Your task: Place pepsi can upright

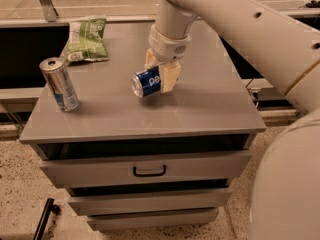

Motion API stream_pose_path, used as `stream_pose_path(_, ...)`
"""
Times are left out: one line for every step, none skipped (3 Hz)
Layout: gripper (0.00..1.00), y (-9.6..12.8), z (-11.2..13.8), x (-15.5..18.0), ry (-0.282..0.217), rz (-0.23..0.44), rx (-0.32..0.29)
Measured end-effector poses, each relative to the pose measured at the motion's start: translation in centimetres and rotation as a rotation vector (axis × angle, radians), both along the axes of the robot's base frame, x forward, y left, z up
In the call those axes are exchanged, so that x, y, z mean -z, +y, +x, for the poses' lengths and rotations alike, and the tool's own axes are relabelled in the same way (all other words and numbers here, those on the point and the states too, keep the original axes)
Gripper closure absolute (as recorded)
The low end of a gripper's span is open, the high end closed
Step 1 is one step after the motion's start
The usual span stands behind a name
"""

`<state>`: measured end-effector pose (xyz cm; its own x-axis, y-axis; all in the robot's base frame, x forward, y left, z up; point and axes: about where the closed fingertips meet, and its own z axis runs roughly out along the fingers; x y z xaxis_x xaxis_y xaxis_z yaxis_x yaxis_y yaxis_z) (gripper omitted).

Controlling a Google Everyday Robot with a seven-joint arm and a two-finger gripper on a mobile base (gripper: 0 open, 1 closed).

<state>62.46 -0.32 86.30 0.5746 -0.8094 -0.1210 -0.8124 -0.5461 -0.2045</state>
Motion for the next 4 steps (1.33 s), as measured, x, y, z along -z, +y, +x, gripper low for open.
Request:
stream_pose_path(1.0, -0.5, 0.7, -3.0, -0.02, 0.052, -0.018)
stream_pose_path(1.0, -0.4, 1.8, -8.5, -0.101, 0.15, -0.038)
stream_pose_path(1.0, -0.4, 1.8, -8.5, -0.101, 0.15, -0.038)
stream_pose_path(1.0, 0.8, 1.5, -8.5, -0.111, 0.129, -0.142)
